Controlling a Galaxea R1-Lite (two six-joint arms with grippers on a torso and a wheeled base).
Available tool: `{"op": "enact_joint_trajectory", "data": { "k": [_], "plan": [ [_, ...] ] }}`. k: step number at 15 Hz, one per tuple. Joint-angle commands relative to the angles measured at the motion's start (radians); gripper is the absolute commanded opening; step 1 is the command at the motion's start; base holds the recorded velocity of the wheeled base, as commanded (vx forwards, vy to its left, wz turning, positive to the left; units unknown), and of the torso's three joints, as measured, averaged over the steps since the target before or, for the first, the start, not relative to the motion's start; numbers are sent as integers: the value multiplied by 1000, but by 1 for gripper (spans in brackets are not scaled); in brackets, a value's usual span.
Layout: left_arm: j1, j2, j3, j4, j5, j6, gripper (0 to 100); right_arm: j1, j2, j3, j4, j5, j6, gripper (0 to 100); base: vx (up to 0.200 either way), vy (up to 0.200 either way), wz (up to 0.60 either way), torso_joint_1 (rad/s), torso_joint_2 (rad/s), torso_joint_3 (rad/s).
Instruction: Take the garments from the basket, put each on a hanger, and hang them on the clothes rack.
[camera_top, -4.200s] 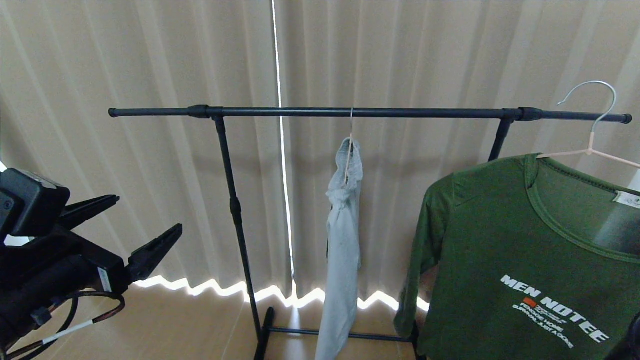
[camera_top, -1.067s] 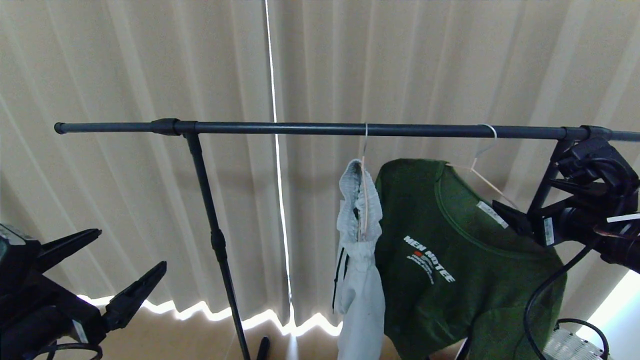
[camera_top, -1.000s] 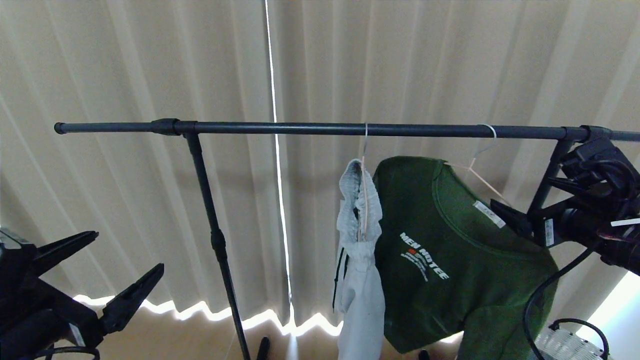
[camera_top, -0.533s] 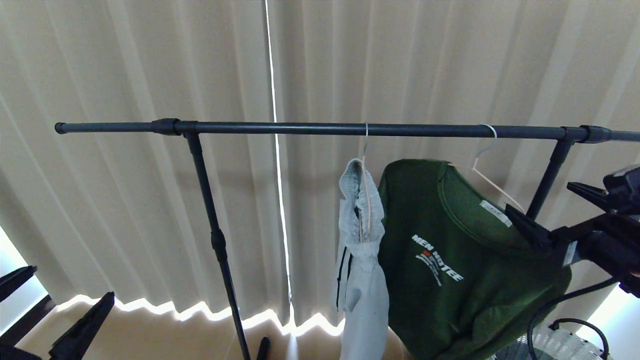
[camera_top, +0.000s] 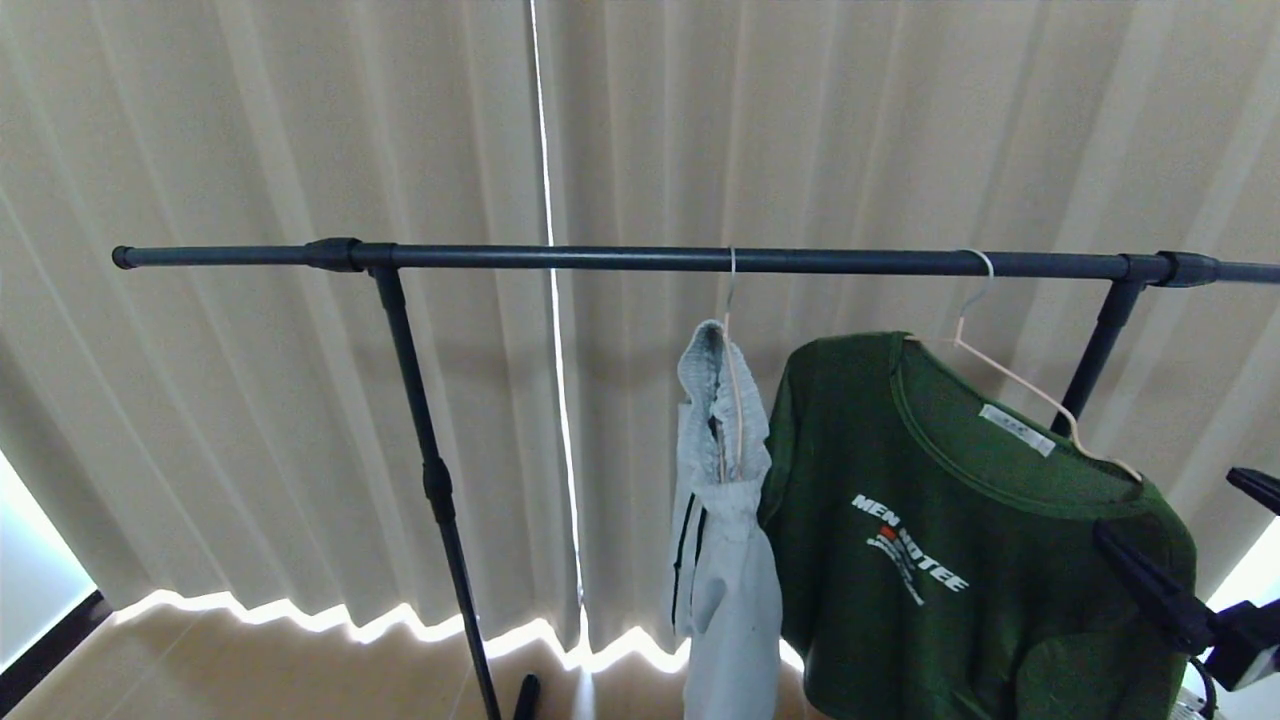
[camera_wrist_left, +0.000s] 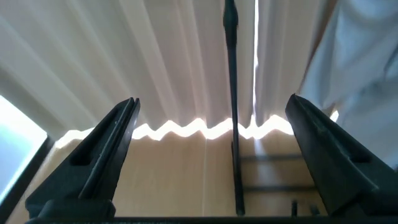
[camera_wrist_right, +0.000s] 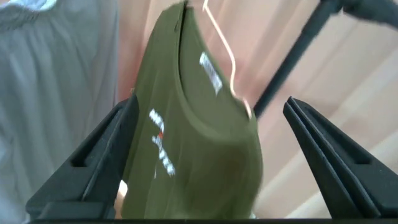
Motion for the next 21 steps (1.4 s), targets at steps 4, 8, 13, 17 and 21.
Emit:
{"op": "enact_joint_trajectory", "data": {
  "k": [4, 8, 13, 17, 21],
  "plan": [
    [-32, -222, 9, 72, -90, -12, 100, 5, -381, 15, 401, 0, 37, 100, 0, 0, 0, 0, 0, 0],
    [-31, -222, 12, 69, -128, -27, 100, 2, -688, 8, 789, -9, 38, 100, 0, 0, 0, 0, 0, 0],
    [-31, -224, 14, 67, -127, -124, 100, -33, -944, -62, 1091, -77, 58, 100, 0, 0, 0, 0, 0, 0],
    [-31, -224, 14, 67, -125, -125, 100, -149, -964, -64, 1094, -110, 58, 100, 0, 0, 0, 0, 0, 0],
    [-31, -224, 14, 67, -125, -125, 100, -166, -1048, -58, 1086, -83, 92, 100, 0, 0, 0, 0, 0, 0]
  ]
}}
